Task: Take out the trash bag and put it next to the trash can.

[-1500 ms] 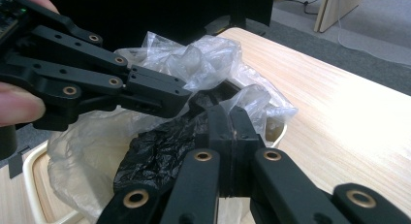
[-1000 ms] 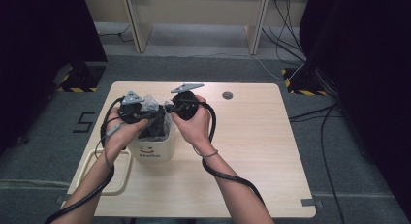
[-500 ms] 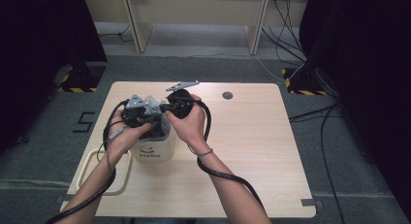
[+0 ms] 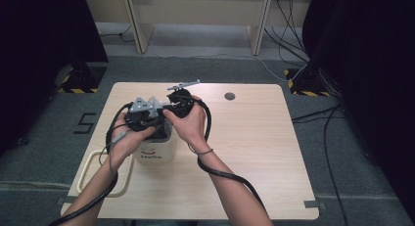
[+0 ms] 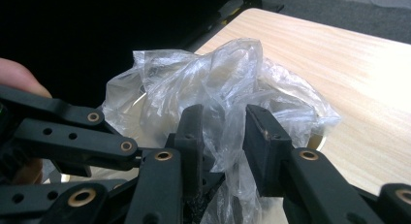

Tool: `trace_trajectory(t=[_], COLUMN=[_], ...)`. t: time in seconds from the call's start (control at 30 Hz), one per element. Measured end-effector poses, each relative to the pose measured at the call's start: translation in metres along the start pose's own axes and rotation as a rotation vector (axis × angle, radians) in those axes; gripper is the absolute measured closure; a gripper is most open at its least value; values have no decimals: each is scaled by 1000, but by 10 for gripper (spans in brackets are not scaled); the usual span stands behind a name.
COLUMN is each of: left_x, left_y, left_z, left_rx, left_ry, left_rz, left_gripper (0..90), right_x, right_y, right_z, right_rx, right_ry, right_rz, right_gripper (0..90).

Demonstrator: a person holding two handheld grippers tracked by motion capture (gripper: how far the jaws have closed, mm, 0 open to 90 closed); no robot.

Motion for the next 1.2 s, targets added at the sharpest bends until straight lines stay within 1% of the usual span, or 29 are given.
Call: trace_trajectory(t=[0.13, 0.23, 0.43, 0.6, 0.67, 0.73, 0.8, 0.9, 1.03, 1.07, 1.13, 1.2], left_x=[0, 0, 1, 2, 3, 3, 3, 2, 0, -1, -1, 0], left_y=[-1, -2, -2, -2, -1, -1, -1, 1, 4, 5, 4, 4], left_z=[-1, -2, -3, -3, -3, -4, -6, -11, -15, -16, -19, -21], left_rx=[-2, -3, -5, -7, -6, -2, 2, -7, -25, -27, -23, -17], left_ry=[-4, -3, -2, -1, -4, -11, -20, -36, -53, -64, -72, -84], left_rz=[6, 15, 19, 22, 21, 10, 6, 8, 13, 11, 19, 18], left_gripper=[894, 894, 894, 894, 892, 882, 837, 784, 657, 625, 565, 525], right_x=[1, 1, 2, 4, 5, 5, 4, 3, 1, 1, 0, 0], right_y=[-2, -3, -3, -2, -2, -2, -3, -4, -5, -5, -5, -6], right_z=[3, 4, 7, 9, 10, 10, 9, 8, 6, 6, 5, 5], right_rx=[0, -1, -2, -4, 0, 14, 33, 46, 55, 58, 66, 69], right_ry=[15, 25, 44, 59, 67, 60, 56, 38, 7, 2, -10, -22], right_rz=[15, 23, 28, 17, 2, -14, -35, -50, -48, -50, -55, -52], right_gripper=[697, 727, 761, 879, 899, 900, 900, 900, 900, 900, 900, 900])
Point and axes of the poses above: each handheld gripper's, and its own axes: z roughly forward along the jaws, x roughly out of its underside, y roughly to its left, the point moved 9 cm from there along z, roughly forward along the jaws, and after that the axes turned 12 degrees about -z, right-handed, at the moved point
